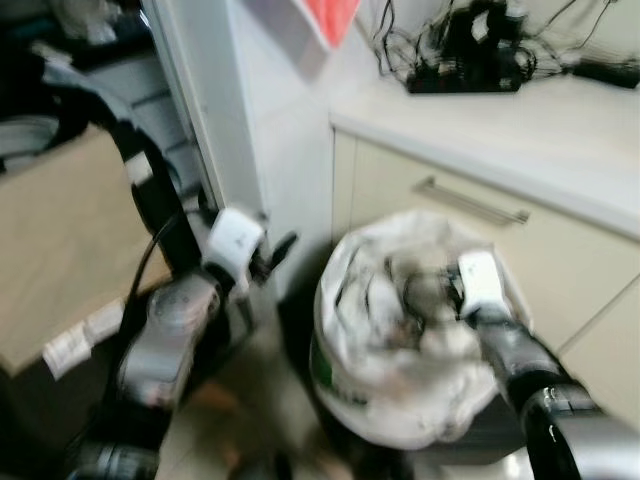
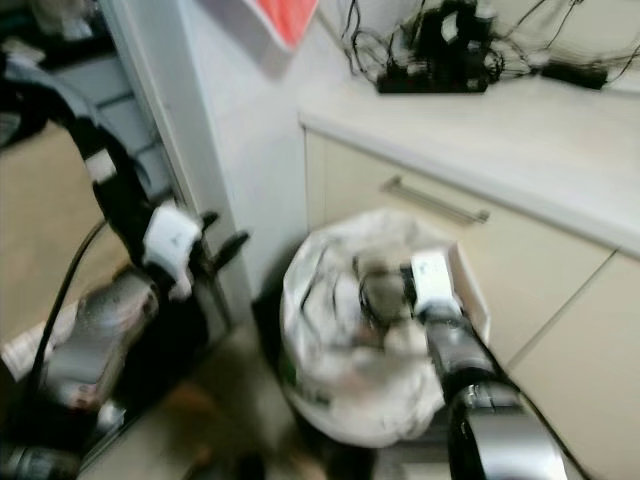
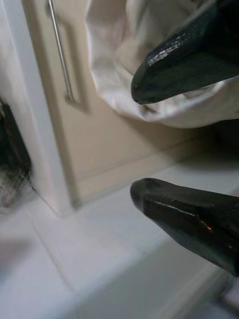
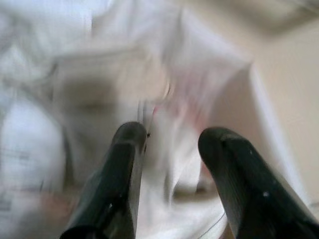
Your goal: Clothes washing
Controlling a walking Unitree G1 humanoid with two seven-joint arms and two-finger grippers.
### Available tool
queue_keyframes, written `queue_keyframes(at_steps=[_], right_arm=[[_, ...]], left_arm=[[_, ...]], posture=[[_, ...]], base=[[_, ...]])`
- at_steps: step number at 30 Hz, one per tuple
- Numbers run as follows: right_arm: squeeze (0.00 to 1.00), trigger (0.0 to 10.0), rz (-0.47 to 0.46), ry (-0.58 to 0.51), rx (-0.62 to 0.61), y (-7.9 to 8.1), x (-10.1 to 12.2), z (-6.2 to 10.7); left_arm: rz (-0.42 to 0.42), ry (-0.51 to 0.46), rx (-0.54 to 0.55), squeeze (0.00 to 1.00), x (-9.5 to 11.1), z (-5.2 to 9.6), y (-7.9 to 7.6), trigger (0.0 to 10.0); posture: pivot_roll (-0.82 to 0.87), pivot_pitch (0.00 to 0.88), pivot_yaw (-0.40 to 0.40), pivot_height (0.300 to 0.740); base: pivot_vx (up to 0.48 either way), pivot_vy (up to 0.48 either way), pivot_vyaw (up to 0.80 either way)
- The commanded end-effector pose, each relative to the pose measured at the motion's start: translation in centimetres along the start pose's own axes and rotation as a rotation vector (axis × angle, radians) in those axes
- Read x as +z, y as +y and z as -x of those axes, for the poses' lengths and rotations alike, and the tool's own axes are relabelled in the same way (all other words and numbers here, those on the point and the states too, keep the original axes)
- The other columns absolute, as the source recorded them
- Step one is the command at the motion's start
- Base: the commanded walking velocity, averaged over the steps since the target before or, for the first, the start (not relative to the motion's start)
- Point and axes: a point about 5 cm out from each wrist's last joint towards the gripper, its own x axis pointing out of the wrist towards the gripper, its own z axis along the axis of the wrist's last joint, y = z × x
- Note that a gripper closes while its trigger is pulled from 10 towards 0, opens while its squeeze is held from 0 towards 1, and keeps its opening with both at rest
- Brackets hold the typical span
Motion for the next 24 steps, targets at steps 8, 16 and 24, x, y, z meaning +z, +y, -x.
queue_keyframes(at_steps=[8, 16, 24], right_arm=[[0.0, 10.0, -0.046, -0.361, -0.066, -0.9, -1.5, 7.7], [0.0, 10.0, 0.007, -0.34, -0.241, -4.0, -5.9, 16.0], [0.0, 10.0, 0.013, -0.227, -0.325, -5.0, -8.3, 21.9]], left_arm=[[-0.102, 0.131, -0.177, 0.0, -1.0, -4.9, -0.4, 10.0], [-0.097, 0.204, -0.169, 1.0, -0.5, -9.1, -2.8, 10.0], [-0.214, 0.259, -0.217, 1.0, -0.6, -10.0, -4.4, 10.0]], posture=[[-0.29, 0.03, 0.13, 0.724], [-0.48, 0.055, 0.225, 0.724], [-0.57, 0.13, 0.274, 0.724]], base=[[0.0, 0.0, 0.0], [0.0, 0.0, 0.0], [0.0, 0.0, 0.0]])
